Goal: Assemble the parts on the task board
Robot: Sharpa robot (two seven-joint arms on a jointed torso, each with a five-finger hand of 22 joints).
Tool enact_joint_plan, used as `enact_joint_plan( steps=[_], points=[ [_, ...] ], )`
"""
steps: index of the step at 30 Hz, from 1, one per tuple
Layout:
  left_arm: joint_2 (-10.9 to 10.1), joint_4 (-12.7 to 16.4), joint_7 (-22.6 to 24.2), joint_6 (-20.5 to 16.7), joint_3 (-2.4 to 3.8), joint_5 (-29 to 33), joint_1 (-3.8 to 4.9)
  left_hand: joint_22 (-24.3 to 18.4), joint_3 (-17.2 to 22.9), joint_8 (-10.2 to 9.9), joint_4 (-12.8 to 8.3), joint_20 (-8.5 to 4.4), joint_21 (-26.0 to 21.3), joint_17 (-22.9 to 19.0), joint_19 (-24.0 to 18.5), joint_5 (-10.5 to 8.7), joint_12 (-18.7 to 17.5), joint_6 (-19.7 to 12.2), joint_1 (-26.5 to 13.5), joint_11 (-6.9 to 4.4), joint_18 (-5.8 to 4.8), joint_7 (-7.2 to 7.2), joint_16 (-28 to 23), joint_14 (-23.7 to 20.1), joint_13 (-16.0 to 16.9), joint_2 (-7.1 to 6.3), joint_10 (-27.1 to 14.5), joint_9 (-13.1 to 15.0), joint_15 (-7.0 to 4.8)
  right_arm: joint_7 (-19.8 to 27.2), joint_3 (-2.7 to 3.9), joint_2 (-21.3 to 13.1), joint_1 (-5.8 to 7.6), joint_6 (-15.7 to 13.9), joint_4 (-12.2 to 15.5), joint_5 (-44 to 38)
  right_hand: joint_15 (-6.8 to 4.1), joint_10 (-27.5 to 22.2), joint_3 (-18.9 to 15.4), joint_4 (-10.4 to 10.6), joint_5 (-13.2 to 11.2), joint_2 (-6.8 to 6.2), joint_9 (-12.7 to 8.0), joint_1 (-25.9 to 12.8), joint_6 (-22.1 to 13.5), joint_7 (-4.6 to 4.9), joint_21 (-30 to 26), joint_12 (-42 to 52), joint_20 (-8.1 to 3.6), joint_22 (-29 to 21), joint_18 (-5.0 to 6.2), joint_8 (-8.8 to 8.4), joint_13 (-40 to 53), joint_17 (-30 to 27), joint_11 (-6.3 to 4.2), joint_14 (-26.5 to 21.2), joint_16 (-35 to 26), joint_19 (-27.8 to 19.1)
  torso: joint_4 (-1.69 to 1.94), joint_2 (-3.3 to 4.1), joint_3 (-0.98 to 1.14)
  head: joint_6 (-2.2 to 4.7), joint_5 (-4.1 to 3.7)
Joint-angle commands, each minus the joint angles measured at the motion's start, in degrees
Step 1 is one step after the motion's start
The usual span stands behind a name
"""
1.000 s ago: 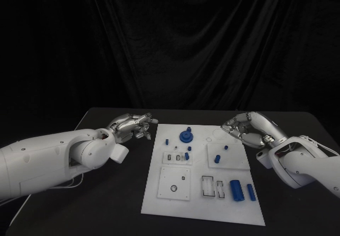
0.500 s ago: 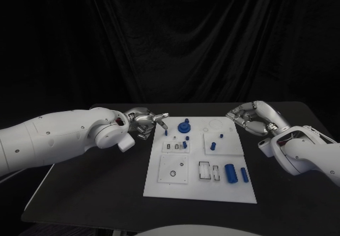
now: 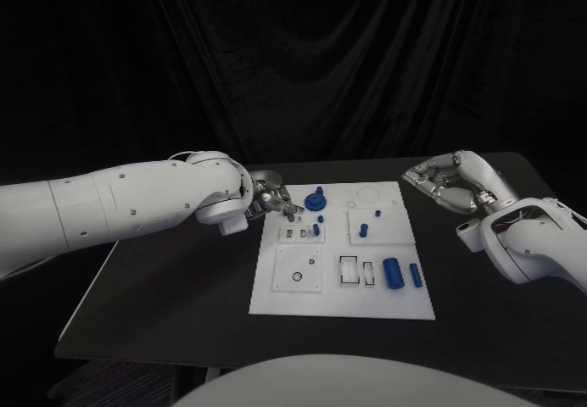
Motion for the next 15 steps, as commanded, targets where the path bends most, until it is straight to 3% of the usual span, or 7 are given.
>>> enact_joint_plan(
  steps=[1, 2, 6, 11, 15],
  points=[
    [0.7, -0.3, -5.7, 2.5, 0.04, -3.5, 0.13, 6.7, 0.2, 1.8, 0.1, -0.12, 0.3, 15.1, 0.3, -0.53, 0.2, -1.4, 0.0, -0.44, -0.48, -0.16, 0.0, 6.0, 15.1, 0.05, 6.1, 3.4, -0.43, -0.7, 0.04, -0.2, -0.13, -0.1, 0.7, 0.2, -0.08, 0.4, 0.4, -0.1, 0.4, -0.51, -0.1, 0.3, -0.3, 0.2, 0.1, 0.2, 0.17, 8.7, -0.43, -0.38, -0.1, 0.0, 0.0, 0.4, 0.1, 0.2, -0.31, 0.0, 0.48, -0.33, 0.18],
    [1.1, -0.4, -6.0, 2.6, 0.04, -3.6, 0.15, 6.7, 0.2, 2.1, 0.2, -0.16, 0.2, 15.1, 0.3, -0.61, 0.2, -1.7, -0.1, -0.45, -0.47, -0.15, 0.0, 6.0, 15.1, 0.01, 6.1, 4.1, -0.45, -0.9, 0.04, -0.3, -0.12, -0.1, 0.8, 0.2, -0.08, 0.4, 0.4, -0.1, 0.4, -0.57, -0.1, 0.3, -0.4, 0.23, 0.1, 0.2, 0.17, 8.7, -0.42, -0.43, -0.1, 0.0, 0.01, 0.4, 0.1, 0.2, -0.63, 0.11, 0.56, -0.4, 0.41],
    [2.7, -1.6, -6.4, 2.8, 0.04, -3.7, 0.18, 6.2, 0.4, 3.0, 0.4, -0.25, 0.0, 15.1, -0.1, -1.05, 0.2, -2.8, -0.3, -0.47, -0.35, -0.17, 0.0, 6.0, 15.1, -0.04, 6.1, 6.9, -0.49, -1.5, 0.04, -0.6, -0.12, -0.2, 1.2, 0.2, -0.06, 0.4, 0.4, -0.1, 0.4, -0.65, -0.1, 0.4, -0.5, 0.27, 0.1, 0.2, 0.18, 8.7, -0.42, -0.52, -0.1, 0.0, 0.04, 0.4, 0.1, 0.2, -1.01, 0.37, 0.69, -0.4, 0.88],
    [5.0, -3.5, -5.4, 2.2, 0.03, -3.8, 0.18, 5.4, 0.7, 3.1, 0.6, -0.22, -0.5, 15.1, -0.8, -1.44, 0.2, -3.7, -0.5, -0.37, -0.14, -0.04, 0.0, 6.0, 15.1, -0.05, 6.1, 8.5, -0.42, -1.6, 0.04, -0.4, -0.12, -0.3, 1.0, 0.2, -0.01, 0.3, 0.5, -0.2, 0.4, -1.03, -0.1, 0.6, -0.7, 0.34, -0.2, 0.0, 0.2, 8.6, -0.36, -0.71, -0.3, -0.1, 0.1, 0.4, -0.1, 0.0, -0.9, 0.69, 0.86, -0.4, 1.02],
    [6.6, -5.0, -5.3, 2.4, 0.02, -3.8, 0.15, 5.2, 0.3, 3.4, 1.7, -0.13, -0.6, 15.1, -1.0, -2.07, 0.2, -4.0, -1.6, -0.27, -0.09, 0.05, 0.0, 6.0, 15.1, -0.19, 6.1, 10.1, -0.33, -1.1, 0.04, -0.3, -0.12, -0.5, 0.9, 0.2, -0.01, 0.5, 0.5, -0.2, 0.4, -1.17, -0.1, 0.8, -0.7, 0.36, -0.2, 0.1, 0.21, 8.6, -0.37, -0.76, -0.2, -0.1, 0.11, 0.5, 0.0, 0.1, -0.91, 1.06, 1.13, -0.4, 1.26]
  ],
)
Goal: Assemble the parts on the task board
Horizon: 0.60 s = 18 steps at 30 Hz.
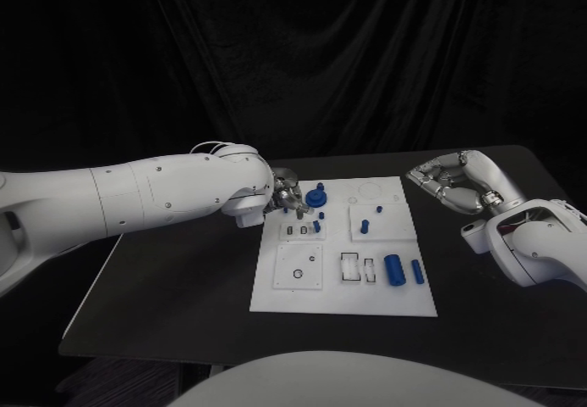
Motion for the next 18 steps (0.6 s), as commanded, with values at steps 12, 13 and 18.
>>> enact_joint_plan(
  steps=[12, 13, 18],
  points=[
    [3.7, -3.4, -1.0, 1.2, 0.03, -0.7, 0.03, 4.9, -1.4, 0.8, 2.9, -0.01, -0.8, 15.1, -0.7, -3.04, 0.2, 0.3, -3.6, -0.24, 0.01, -0.11, 0.0, 6.0, 15.1, 0.23, 6.0, 4.4, -0.29, -0.2, 0.04, 0.7, -0.14, -0.5, -0.6, 0.1, -0.01, 0.7, 0.6, -0.1, 0.5, -0.67, -0.1, 0.5, -0.4, -0.02, 0.0, 0.3, 0.21, 8.6, -0.4, -0.36, 0.2, 0.2, 0.12, 0.6, 0.3, 0.1, -0.34, 0.74, 0.91, 0.0, 0.64],
    [3.9, -3.7, -1.1, 1.3, 0.03, -0.7, 0.02, 5.0, -1.5, 0.8, 2.9, -0.02, -0.7, 15.1, -0.7, -3.04, 0.2, 0.4, -3.6, -0.26, 0.0, -0.13, 0.0, 6.0, 15.1, 0.23, 6.0, 4.5, -0.3, -0.2, 0.04, 0.8, -0.14, -0.5, -0.6, 0.1, -0.01, 0.7, 0.6, -0.1, 0.5, -0.67, -0.1, 0.5, -0.4, -0.02, 0.0, 0.3, 0.21, 8.6, -0.4, -0.36, 0.2, 0.2, 0.12, 0.6, 0.3, 0.1, -0.28, 0.7, 0.86, 0.0, 0.6],
    [4.6, -4.5, -2.1, 1.8, 0.03, -0.7, -0.01, 5.1, -1.6, 1.4, 2.8, -0.31, -0.8, 15.1, -0.5, -3.09, 0.2, 1.0, -3.8, -0.63, -0.01, -0.51, 0.0, 6.0, 15.1, 0.18, 6.0, 6.2, -0.65, -0.2, 0.04, 1.0, -0.14, -0.4, -0.7, 0.1, -0.01, 0.7, 0.6, -0.1, 0.5, -0.65, -0.1, 0.5, -0.4, 0.0, 0.0, 0.3, 0.21, 8.6, -0.39, -0.38, 0.2, 0.2, 0.12, 0.6, 0.3, 0.1, -0.29, 0.67, 0.96, 0.0, 0.41]
  ],
)
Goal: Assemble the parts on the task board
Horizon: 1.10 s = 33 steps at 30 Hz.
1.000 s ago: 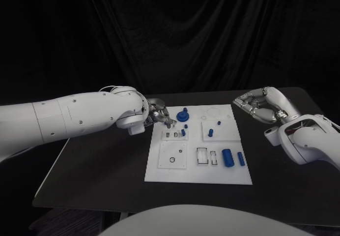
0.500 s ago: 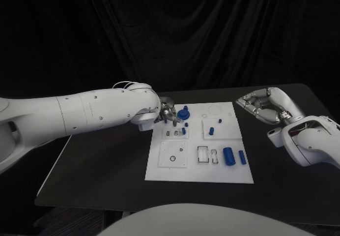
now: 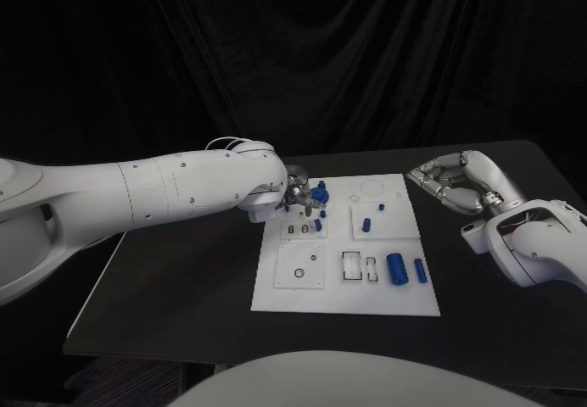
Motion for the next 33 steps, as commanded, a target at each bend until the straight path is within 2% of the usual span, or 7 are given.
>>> enact_joint_plan(
  steps=[1, 5, 9, 11, 15, 20, 33],
  points=[
    [0.4, -0.4, -1.3, 1.3, 0.06, -0.1, -0.02, 5.1, 0.0, 0.3, -0.1, -0.49, -0.3, 15.1, 0.1, -0.17, 0.2, 0.5, -0.6, -0.47, -0.01, -0.04, 0.0, 5.9, 15.1, -0.09, 5.8, 0.6, -0.48, -0.4, 0.05, 0.2, -0.13, -0.3, 0.0, 0.0, 0.04, 0.5, 0.3, -0.1, 0.3, -0.36, -0.1, 0.2, -0.4, -0.01, 0.0, 0.3, 0.22, 8.6, -0.4, -0.38, 0.1, 0.1, -0.06, 0.3, 0.3, 0.1, -0.12, -0.04, 0.16, 0.01, -0.07],
    [0.8, -0.7, -1.7, 1.6, 0.06, -0.1, -0.09, 4.9, -0.7, 0.3, 0.3, -0.75, -0.4, 15.1, 0.0, -1.55, 0.2, 0.7, -2.2, -0.7, 0.04, -0.21, 0.0, 5.9, 15.1, 0.24, 5.8, 2.1, -0.73, -0.4, 0.05, 0.2, -0.13, -0.2, -0.1, 0.0, 0.04, 0.6, 0.3, -0.1, 0.4, -0.32, -0.1, 0.3, -0.4, 0.01, 0.0, 0.3, 0.22, 8.6, -0.39, -0.41, 0.1, 0.1, -0.04, 0.3, 0.4, 0.1, -0.27, -0.15, 0.19, 0.01, -0.02],
    [1.0, -0.9, -1.6, 1.7, 0.06, -0.1, -0.17, 4.8, -1.1, 0.1, 0.3, -0.88, -0.5, 15.1, -0.1, -2.55, 0.2, 0.8, -3.2, -0.78, 0.07, -0.31, 0.0, 5.9, 15.1, 0.41, 5.8, 3.0, -0.83, -0.5, 0.05, 0.2, -0.14, -0.2, -0.1, 0.0, 0.04, 0.6, 0.3, -0.1, 0.4, -0.32, -0.1, 0.3, -0.4, 0.01, 0.0, 0.3, 0.22, 8.6, -0.39, -0.41, 0.1, 0.1, -0.04, 0.3, 0.4, 0.1, 0.01, -0.23, 0.16, 0.01, -0.35],
    [1.1, -1.1, -1.3, 1.5, 0.06, -0.1, -0.22, 4.6, -1.1, 0.0, 0.2, -0.9, -0.7, 15.1, -0.3, -2.47, 0.2, 0.8, -3.1, -0.8, 0.13, -0.34, 0.0, 5.9, 15.1, 0.47, 5.8, 3.2, -0.85, -0.5, 0.05, 0.2, -0.14, -0.2, -0.1, 0.0, 0.04, 0.6, 0.4, -0.1, 0.4, -0.32, -0.1, 0.3, -0.4, 0.02, -0.1, 0.3, 0.22, 8.6, -0.38, -0.43, 0.0, 0.2, -0.04, 0.4, 0.4, 0.1, 0.05, -0.25, 0.19, 0.01, -0.54],
    [1.3, -1.4, -1.1, 1.3, 0.05, -0.1, -0.34, 4.5, -0.8, -0.3, -0.4, -1.0, -0.8, 15.1, -0.3, -1.78, 0.2, 0.6, -2.5, -0.88, 0.15, -0.41, 0.0, 5.9, 15.1, 0.5, 5.8, 3.8, -0.94, -0.6, 0.05, 0.3, -0.14, 0.0, -0.2, 0.0, 0.04, 0.6, 0.4, -0.1, 0.4, -0.32, -0.1, 0.3, -0.4, 0.02, -0.1, 0.3, 0.22, 8.6, -0.38, -0.43, 0.0, 0.2, -0.04, 0.4, 0.4, 0.1, -0.16, -0.18, 0.2, 0.01, -0.42],
    [1.6, -1.8, -0.6, 1.0, 0.05, -0.1, -0.59, 4.2, -0.6, -1.2, -0.6, -1.03, -1.0, 15.1, -0.6, -1.36, 0.2, 0.0, -2.3, -0.81, 0.23, -0.27, 0.0, 5.9, 15.1, 0.55, 5.8, 4.2, -0.93, -0.7, 0.05, 0.3, -0.14, 0.1, -0.3, 0.0, 0.04, 0.6, 0.4, -0.1, 0.5, -0.32, -0.1, 0.4, -0.4, 0.03, -0.1, 0.3, 0.22, 8.6, -0.37, -0.46, 0.1, 0.1, -0.04, 0.4, 0.4, 0.1, -0.02, -0.24, 0.16, 0.01, -0.62],
    [2.5, -3.0, -0.3, 1.0, 0.05, -0.1, -1.73, 4.3, -0.3, -1.6, -1.1, -1.04, -1.0, 15.1, -0.5, -0.8, 0.2, 0.3, -1.7, -0.82, 0.21, -0.29, 0.0, 5.9, 15.1, 0.51, 5.8, 4.7, -0.93, -0.7, 0.05, 0.3, -0.16, 0.3, -0.4, 0.0, 0.04, 0.6, 0.4, -0.1, 0.5, -0.32, -0.1, 0.4, -0.4, 0.03, -0.2, 0.3, 0.22, 8.5, -0.36, -0.48, 0.1, 0.1, -0.03, 0.4, 0.4, 0.1, -0.04, -0.28, 0.26, 0.01, -0.89]
  ],
)
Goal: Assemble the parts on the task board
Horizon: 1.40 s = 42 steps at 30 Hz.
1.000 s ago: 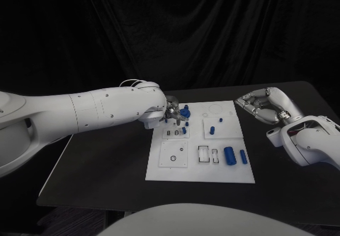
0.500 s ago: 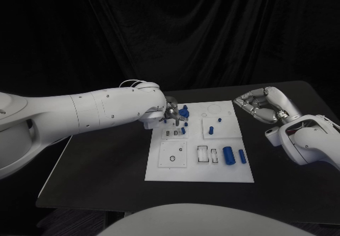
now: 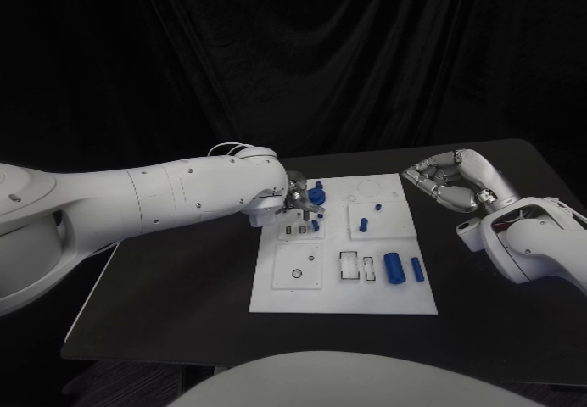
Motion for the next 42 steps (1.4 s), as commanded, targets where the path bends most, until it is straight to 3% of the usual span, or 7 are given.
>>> enact_joint_plan(
  steps=[1, 14, 27, 42],
  points=[
    [0.2, -0.3, 0.8, 0.1, 0.04, 0.0, -0.35, 4.3, -0.1, -0.3, -0.4, -0.29, -0.4, 15.1, -0.2, 0.14, 0.2, -0.1, 0.6, -0.22, 0.2, 0.11, 0.0, 6.1, 15.1, -0.09, 6.0, 0.0, -0.34, -0.6, 0.04, 0.0, -0.15, 0.2, 0.0, 0.0, 0.04, 0.2, 0.4, -0.1, 0.3, -0.32, -0.1, 0.4, -0.4, 0.03, -0.2, 0.3, 0.21, 8.5, -0.36, -0.26, 0.0, 0.0, -0.02, 0.4, 0.2, 0.1, 0.01, -0.02, 0.05, -0.01, -0.09],
    [0.6, -1.3, 1.2, 0.5, 0.04, 0.0, -1.26, 4.0, 0.1, -0.5, -0.7, -0.32, -0.6, 15.1, -0.4, 0.54, 0.2, 0.4, 0.8, -0.31, 0.29, -0.01, 0.0, 6.1, 15.1, -0.08, 6.0, 0.5, -0.4, -0.8, 0.04, -0.1, -0.15, 0.4, 0.0, 0.0, 0.04, 0.2, 0.4, -0.1, 0.3, -0.39, -0.1, 0.4, -0.5, 0.05, -0.2, 0.3, 0.22, 8.5, -0.35, -0.31, 0.0, 0.0, -0.01, 0.4, 0.1, 0.1, 0.0, 0.01, 0.11, -0.01, -0.25],
    [1.2, -2.3, 2.7, 0.4, 0.04, 0.0, -2.32, 3.1, 0.6, -1.9, -1.2, -0.33, -1.1, 15.1, -1.2, 0.99, 0.2, -0.3, 1.2, -0.18, 0.51, 0.22, 0.0, 6.1, 15.1, -0.1, 6.0, 0.9, -0.35, -1.3, 0.04, 0.0, -0.15, 0.8, -0.2, 0.0, 0.06, 0.2, 0.5, -0.1, 0.3, -0.45, -0.1, 0.5, -0.6, 0.09, -0.2, 0.3, 0.22, 8.5, -0.34, -0.38, -0.1, 0.0, 0.02, 0.4, 0.1, 0.1, 0.0, -0.09, 0.19, -0.01, -0.43],
    [1.9, -3.1, 3.5, 1.2, 0.05, 0.0, -2.63, 2.7, 0.9, -2.8, -1.4, -0.26, -1.4, 15.1, -1.5, 1.24, 0.2, -0.5, 1.3, -0.05, 0.61, 0.37, 0.0, 6.1, 15.1, 0.04, 6.0, 1.1, -0.25, -1.7, 0.04, 0.0, -0.15, 1.0, -0.3, 0.0, 0.06, 0.2, 0.5, -0.1, 0.3, -0.45, -0.1, 0.5, -0.6, 0.1, -0.3, 0.3, 0.22, 8.5, -0.32, -0.41, 0.0, 0.0, 0.03, 0.4, 0.1, 0.1, -0.07, -0.04, 0.25, -0.01, -0.71]
  ],
)
